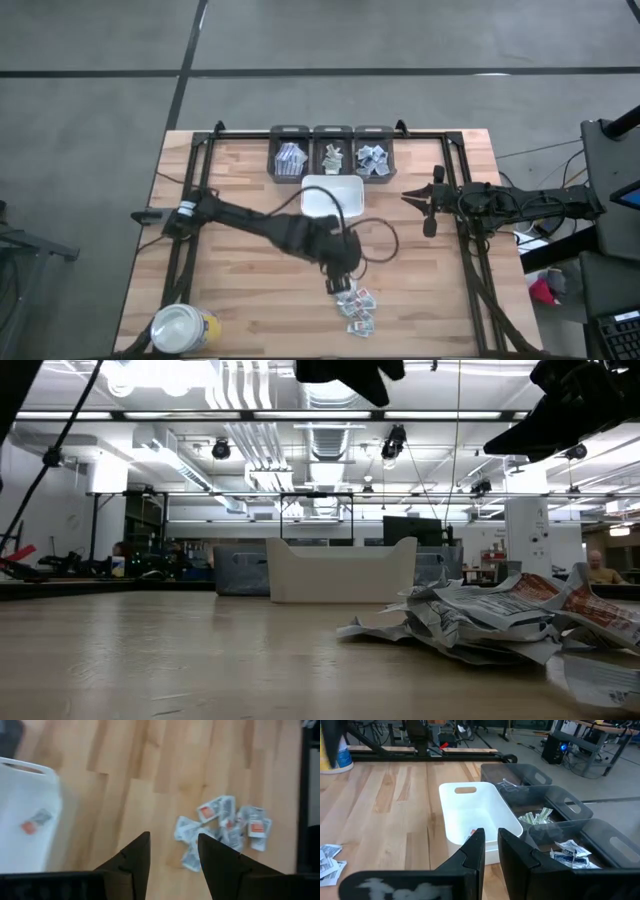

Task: Pick & Place First Aid Supplies
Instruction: Put the white alcohol pad into the right black bin

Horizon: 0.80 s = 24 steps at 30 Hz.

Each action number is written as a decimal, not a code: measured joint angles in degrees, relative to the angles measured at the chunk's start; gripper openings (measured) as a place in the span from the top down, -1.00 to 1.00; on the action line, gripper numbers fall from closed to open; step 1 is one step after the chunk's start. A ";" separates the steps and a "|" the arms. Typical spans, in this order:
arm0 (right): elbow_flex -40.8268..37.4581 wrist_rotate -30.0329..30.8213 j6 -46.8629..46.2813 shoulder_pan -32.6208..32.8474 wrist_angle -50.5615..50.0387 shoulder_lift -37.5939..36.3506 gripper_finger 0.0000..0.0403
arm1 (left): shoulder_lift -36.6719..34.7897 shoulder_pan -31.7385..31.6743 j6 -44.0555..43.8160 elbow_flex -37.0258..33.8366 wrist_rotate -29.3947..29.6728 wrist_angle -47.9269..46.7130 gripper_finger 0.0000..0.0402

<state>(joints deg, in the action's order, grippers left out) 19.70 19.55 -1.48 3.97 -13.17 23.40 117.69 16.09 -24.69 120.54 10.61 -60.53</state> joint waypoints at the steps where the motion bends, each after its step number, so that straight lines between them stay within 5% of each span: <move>1: 0.00 0.00 0.00 0.00 0.00 0.00 0.74 | -0.02 0.52 -0.69 -1.42 0.00 1.60 0.21; 13: 0.00 0.00 0.00 0.00 -0.02 0.00 0.74 | 0.04 4.05 4.06 -21.43 -0.22 16.61 0.22; 24: 0.00 0.00 0.13 0.00 -0.04 0.02 0.74 | 0.04 4.76 10.10 -27.11 -1.17 27.07 0.22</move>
<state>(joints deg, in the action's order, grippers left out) 19.70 19.55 -1.34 3.97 -13.21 23.42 117.73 20.84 -14.59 93.43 9.44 -33.46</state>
